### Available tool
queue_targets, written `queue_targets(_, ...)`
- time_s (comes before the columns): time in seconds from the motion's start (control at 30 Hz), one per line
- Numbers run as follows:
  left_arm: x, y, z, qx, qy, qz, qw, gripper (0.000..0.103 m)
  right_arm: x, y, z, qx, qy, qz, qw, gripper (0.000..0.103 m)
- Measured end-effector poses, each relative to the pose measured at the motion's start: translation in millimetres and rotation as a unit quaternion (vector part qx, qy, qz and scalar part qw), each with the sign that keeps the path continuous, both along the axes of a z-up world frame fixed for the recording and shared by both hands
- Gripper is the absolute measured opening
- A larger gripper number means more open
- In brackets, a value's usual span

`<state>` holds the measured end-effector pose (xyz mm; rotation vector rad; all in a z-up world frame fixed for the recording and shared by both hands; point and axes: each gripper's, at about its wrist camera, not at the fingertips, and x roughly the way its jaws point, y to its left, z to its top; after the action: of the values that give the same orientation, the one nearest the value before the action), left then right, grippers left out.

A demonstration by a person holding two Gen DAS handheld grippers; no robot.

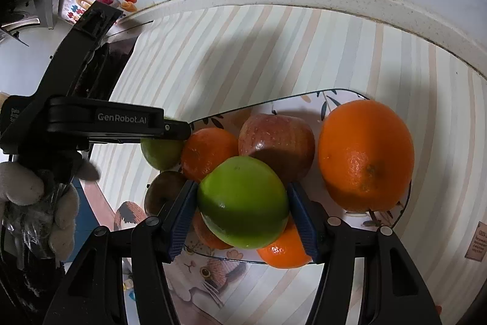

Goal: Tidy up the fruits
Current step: 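Carry both green apples onto the plate and open both tools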

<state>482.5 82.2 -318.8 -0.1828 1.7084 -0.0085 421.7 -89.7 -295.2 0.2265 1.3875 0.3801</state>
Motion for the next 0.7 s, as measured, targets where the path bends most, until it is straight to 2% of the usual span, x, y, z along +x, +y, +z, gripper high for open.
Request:
queue_targets(0.17, -4.3, -1.7, 2.3, 0.001, 0.0, 0.0, 1.0, 0.054, 3.5, 2.5, 1.4, 0.003, 0.006, 0.0, 1.0, 0.064)
queue_targets(0.43, -20.7, 3.0, 22.0, -0.001, -0.019, 0.017, 0.9997, 0.059, 2.4, -11.0, 13.9, 0.013, 0.002, -0.021, 1.0, 0.078)
queue_targets(0.5, -26.9, 4.7, 31.9, 0.001, -0.034, 0.021, 0.9992, 0.075, 0.8, -14.8, 19.0, 0.011, -0.003, -0.023, 1.0, 0.085)
queue_targets(0.57, -35.7, 5.3, 43.6, 0.012, -0.053, 0.024, 0.9982, 0.082, -2.3, -17.8, 26.8, -0.003, -0.013, -0.021, 1.0, 0.093)
queue_targets(0.7, -58.6, 9.9, 68.1, 0.029, -0.092, 0.033, 0.9948, 0.084, -12.1, -23.7, 40.7, -0.044, -0.033, -0.012, 0.998, 0.096)
